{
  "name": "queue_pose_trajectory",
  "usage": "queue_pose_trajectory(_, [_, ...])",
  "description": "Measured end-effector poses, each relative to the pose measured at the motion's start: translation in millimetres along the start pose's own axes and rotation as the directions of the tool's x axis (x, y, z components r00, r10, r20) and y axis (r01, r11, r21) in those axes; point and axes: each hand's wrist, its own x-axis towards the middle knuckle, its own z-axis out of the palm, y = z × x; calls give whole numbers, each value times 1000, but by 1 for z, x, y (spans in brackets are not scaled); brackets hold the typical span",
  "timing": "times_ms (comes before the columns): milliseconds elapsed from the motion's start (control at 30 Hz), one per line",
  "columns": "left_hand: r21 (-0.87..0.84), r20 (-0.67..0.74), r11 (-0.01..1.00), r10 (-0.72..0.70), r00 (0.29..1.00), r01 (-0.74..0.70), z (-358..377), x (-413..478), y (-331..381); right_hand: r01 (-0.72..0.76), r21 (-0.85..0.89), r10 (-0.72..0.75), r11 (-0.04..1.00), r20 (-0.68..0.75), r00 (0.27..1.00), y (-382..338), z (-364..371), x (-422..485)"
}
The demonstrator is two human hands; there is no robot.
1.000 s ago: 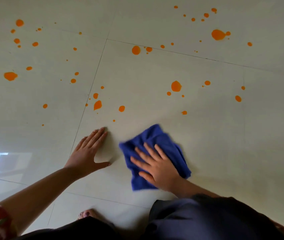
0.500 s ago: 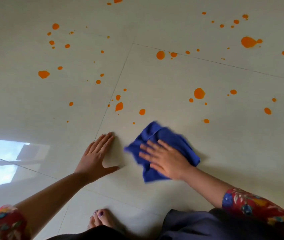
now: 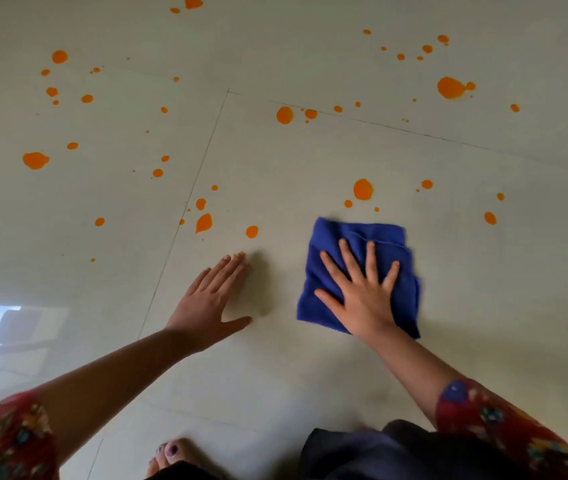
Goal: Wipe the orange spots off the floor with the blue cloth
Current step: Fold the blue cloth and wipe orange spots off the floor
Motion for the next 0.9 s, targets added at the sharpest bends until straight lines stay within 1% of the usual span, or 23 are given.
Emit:
queue_pose_trajectory(33, [23,17,999,33,999,-33,-1,12,5,25,35,-25,999,-8,1000,-8,-1,2])
queue_pose_trajectory(67, [38,24,998,48,999,-49,-1,21,8,112,67,-110,992,-19,994,-16,2,-6])
queue_pose_trajectory(133, [80,29,994,73,997,-76,-3,41,16,313,52,-313,948,-10,950,-10,11,-38])
queue_pose_trajectory(167, [105,40,990,91,995,-95,-3,48,19,352,41,-352,935,1,936,5,15,-53])
queue_pose_trajectory(200, [129,48,985,106,993,-111,-3,53,22,328,52,-329,943,2,944,24,15,-62])
queue_pose_trajectory(233, [143,49,982,115,992,-121,-2,56,24,233,79,-233,969,-6,972,44,16,-65])
queue_pose_trajectory(267, [153,41,980,124,991,-128,0,59,25,100,119,-99,988,-11,995,61,14,-63])
queue_pose_trajectory(333, [174,33,975,136,990,-140,2,61,26,-143,182,147,973,-9,989,81,12,-38])
queue_pose_trajectory(367, [186,42,971,145,988,-151,3,62,26,-215,200,220,956,-8,975,81,10,-19])
queue_pose_trajectory(400, [192,53,969,150,987,-158,5,63,26,-248,216,255,944,-2,967,75,6,1])
queue_pose_trajectory(433, [186,59,970,149,987,-158,6,64,26,-239,231,248,943,-13,969,64,3,17])
queue_pose_trajectory(467, [174,55,973,145,988,-152,7,65,26,-179,232,198,956,-59,978,51,4,26])
queue_pose_trajectory(500, [164,42,976,140,989,-145,6,67,26,-95,215,116,972,-87,989,37,5,25])
queue_pose_trajectory(567, [158,30,979,127,991,-131,4,71,27,85,163,-80,983,-40,996,22,8,-6])
queue_pose_trajectory(600, [161,36,979,122,992,-126,2,72,27,138,144,-137,980,-19,990,26,11,-29])
queue_pose_trajectory(633, [166,37,979,116,993,-121,2,72,27,151,136,-151,979,-6,988,36,13,-49])
queue_pose_trajectory(667, [170,34,978,114,993,-118,2,72,26,118,130,-117,984,-14,993,49,13,-63])
queue_pose_trajectory(700, [173,26,978,116,993,-119,2,72,25,44,115,-41,992,-27,999,64,12,-67])
queue_pose_trajectory(767, [180,13,976,123,992,-124,5,69,24,-164,55,166,985,-29,986,84,4,-51])
queue_pose_trajectory(800, [183,10,975,127,992,-127,6,68,24,-240,20,241,970,-27,970,86,0,-33])
queue_pose_trajectory(833, [184,8,974,133,991,-132,7,67,23,-287,-9,286,958,-26,958,83,-3,-14])
queue_pose_trajectory(867, [188,12,972,140,990,-140,7,66,22,-301,-24,300,953,-43,953,73,-5,3])
queue_pose_trajectory(900, [193,15,970,146,989,-146,7,66,22,-286,-12,284,958,-65,957,59,-5,13])
